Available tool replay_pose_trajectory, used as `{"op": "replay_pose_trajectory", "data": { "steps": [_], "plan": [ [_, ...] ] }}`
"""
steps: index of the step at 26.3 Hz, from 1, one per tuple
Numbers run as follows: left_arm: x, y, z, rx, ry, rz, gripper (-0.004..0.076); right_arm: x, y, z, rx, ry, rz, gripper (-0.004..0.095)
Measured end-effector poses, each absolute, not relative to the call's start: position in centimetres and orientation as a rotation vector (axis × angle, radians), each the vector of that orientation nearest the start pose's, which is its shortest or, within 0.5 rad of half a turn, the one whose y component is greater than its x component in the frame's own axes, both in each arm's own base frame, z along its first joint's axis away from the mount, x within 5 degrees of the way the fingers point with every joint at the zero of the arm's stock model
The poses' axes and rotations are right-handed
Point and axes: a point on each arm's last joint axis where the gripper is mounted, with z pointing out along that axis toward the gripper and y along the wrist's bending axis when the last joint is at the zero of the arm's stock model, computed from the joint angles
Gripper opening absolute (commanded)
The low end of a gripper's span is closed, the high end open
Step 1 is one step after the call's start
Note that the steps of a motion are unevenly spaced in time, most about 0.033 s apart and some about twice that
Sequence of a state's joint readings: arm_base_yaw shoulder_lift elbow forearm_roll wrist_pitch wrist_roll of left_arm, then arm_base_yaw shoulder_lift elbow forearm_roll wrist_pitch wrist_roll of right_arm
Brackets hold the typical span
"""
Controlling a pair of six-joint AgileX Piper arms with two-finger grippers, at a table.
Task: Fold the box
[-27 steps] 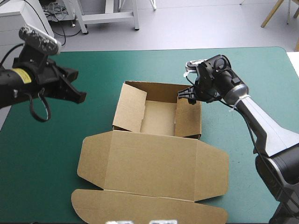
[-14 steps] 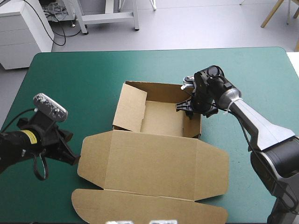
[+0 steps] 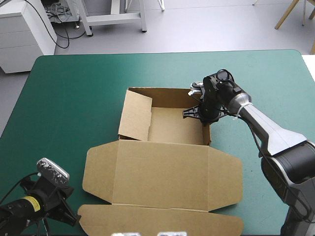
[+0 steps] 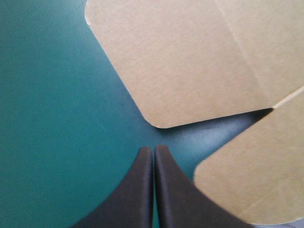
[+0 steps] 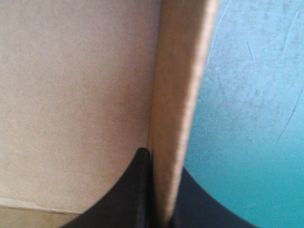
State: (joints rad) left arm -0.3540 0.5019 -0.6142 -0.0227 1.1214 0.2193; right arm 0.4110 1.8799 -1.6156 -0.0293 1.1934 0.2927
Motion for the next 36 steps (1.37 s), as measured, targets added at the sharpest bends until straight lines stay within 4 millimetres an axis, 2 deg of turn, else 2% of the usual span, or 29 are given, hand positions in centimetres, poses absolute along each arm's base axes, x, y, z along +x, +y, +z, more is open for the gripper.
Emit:
{"op": "replay_pose_trajectory", "data": {
  "steps": [4, 7, 10, 12, 15, 19, 20, 21, 22, 27, 29, 32, 35, 36],
  "plan": [
    [4.5, -1.9, 26.2, 0.712, 2.457, -0.092, -0.0010, 36.1, 15.6, 26.9, -0.200, 2.916, 0.093, -0.0019],
    [3.6, -1.6, 26.2, 0.695, 2.404, -0.100, -0.0010, 36.2, 15.5, 26.9, -0.213, 2.911, 0.075, -0.0019],
    [3.0, -1.3, 26.3, 0.689, 2.374, -0.089, -0.0010, 36.7, 13.8, 27.3, -0.173, 2.913, 0.030, -0.0019],
    [3.0, -1.2, 26.3, 0.690, 2.373, -0.078, -0.0010, 37.1, 11.6, 28.0, -0.113, 2.905, 0.015, -0.0019],
    [2.9, -1.2, 26.3, 0.690, 2.373, -0.073, -0.0010, 37.5, 7.3, 29.7, -0.016, 2.864, -0.040, -0.0019],
    [2.9, -1.1, 26.3, 0.690, 2.374, -0.068, -0.0010, 37.3, 0.2, 31.7, 0.147, 2.804, -0.156, -0.0019],
    [2.9, -1.1, 26.3, 0.691, 2.375, -0.061, -0.0010, 37.1, -2.1, 32.2, 0.204, 2.793, -0.195, -0.0019],
    [2.9, -1.1, 26.3, 0.692, 2.378, -0.061, -0.0010, 36.7, -5.3, 32.3, 0.292, 2.786, -0.243, -0.0019],
    [2.9, -1.1, 26.3, 0.692, 2.378, -0.061, -0.0010, 36.3, -7.3, 32.3, 0.355, 2.783, -0.268, -0.0019],
    [2.9, -1.1, 26.3, 0.692, 2.377, -0.061, -0.0010, 33.9, -15.3, 32.2, 0.653, 2.752, -0.338, -0.0020],
    [2.9, -1.1, 26.3, 0.692, 2.377, -0.061, -0.0010, 33.0, -17.6, 31.9, 0.743, 2.739, -0.351, -0.0019],
    [2.9, -1.1, 26.3, 0.692, 2.377, -0.061, -0.0010, 32.1, -19.8, 31.3, 0.831, 2.731, -0.358, -0.0019],
    [2.9, -1.1, 26.3, 0.692, 2.377, -0.061, -0.0010, 31.8, -20.9, 30.6, 0.875, 2.737, -0.352, 0.0009],
    [2.9, -1.1, 26.3, 0.692, 2.377, -0.061, -0.0010, 31.8, -21.1, 30.5, 0.877, 2.743, -0.353, 0.0056]
  ]
}}
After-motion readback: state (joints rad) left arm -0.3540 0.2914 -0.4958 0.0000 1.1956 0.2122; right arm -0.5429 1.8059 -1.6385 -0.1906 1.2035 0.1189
